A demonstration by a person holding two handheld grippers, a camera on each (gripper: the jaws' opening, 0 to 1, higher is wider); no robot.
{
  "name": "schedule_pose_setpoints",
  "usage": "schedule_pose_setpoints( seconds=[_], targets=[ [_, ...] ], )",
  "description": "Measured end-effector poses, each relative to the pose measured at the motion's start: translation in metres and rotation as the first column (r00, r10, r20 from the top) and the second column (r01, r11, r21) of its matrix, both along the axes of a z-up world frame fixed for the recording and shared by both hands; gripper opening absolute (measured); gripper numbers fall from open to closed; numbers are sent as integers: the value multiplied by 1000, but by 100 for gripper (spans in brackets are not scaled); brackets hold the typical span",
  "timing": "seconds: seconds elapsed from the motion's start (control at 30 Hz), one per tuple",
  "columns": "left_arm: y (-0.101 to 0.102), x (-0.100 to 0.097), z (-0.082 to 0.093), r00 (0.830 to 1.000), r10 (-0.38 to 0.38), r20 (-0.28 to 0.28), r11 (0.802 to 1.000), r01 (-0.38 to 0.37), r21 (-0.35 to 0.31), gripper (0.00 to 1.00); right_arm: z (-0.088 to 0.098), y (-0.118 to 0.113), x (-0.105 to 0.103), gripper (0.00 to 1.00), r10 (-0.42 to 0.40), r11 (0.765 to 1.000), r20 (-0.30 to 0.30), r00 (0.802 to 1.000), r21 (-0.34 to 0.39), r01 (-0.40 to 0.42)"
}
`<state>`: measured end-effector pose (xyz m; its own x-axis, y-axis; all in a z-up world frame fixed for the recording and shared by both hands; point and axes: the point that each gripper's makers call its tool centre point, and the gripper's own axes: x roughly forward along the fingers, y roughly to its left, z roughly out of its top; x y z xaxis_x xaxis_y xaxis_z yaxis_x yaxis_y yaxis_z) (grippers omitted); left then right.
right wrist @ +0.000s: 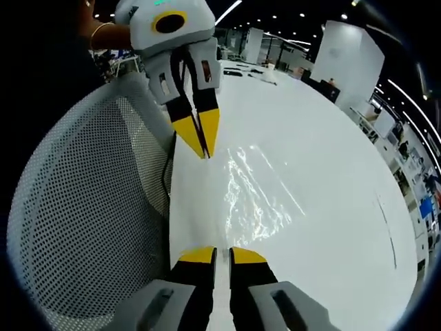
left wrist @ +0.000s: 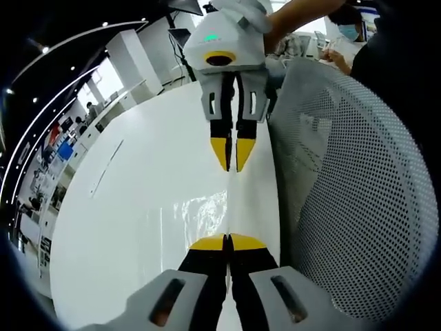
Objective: Open the resealable bag by pulling the two sides of the seal apart until the entire bag opening is separated and visibly accessible.
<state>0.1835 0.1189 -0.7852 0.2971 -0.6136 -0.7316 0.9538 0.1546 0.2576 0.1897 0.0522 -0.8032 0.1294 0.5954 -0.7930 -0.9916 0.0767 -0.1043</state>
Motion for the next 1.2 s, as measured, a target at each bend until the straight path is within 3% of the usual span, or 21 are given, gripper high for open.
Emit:
schedule_pose_setpoints(
  seconds=[0.17, 0.4, 0.67, 1.2],
  targets=[
    [-2, -3, 0, 1000, -16, 3, 1000, 15, 1, 0, 11, 12, 4, 4, -4, 999, 14, 1000, 37, 3],
    [-3, -3, 2, 1000, -18, 10, 1000, 18, -4, 0, 10, 25, 3, 4, 20, 999, 13, 1000, 44, -20],
    [-3, -4, 5, 999, -28, 23, 1000, 28, -3, 0, 3, 26, -1, 3, 42, 999, 0, 999, 19, -42],
    [-5, -3, 9, 999, -34, 39, 999, 35, -12, 0, 4, 34, -4, 0, 28, 999, -25, 999, 43, -27]
  ],
)
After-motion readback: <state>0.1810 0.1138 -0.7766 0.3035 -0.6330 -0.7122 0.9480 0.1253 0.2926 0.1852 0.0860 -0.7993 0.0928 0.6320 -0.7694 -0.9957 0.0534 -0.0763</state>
